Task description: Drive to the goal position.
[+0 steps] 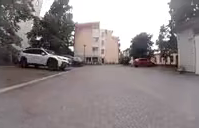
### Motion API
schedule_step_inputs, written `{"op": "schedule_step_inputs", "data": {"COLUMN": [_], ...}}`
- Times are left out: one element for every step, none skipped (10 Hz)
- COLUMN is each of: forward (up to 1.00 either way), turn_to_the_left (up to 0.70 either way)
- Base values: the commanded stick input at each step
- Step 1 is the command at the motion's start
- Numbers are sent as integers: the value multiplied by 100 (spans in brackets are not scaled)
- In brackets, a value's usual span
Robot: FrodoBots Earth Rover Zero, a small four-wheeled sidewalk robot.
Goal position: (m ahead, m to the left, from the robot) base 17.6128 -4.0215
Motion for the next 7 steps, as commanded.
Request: {"op": "schedule_step_inputs", "data": {"forward": [60,60,60,60,60,60,60], "turn_to_the_left": [0,0,0,0,0,0,0]}}
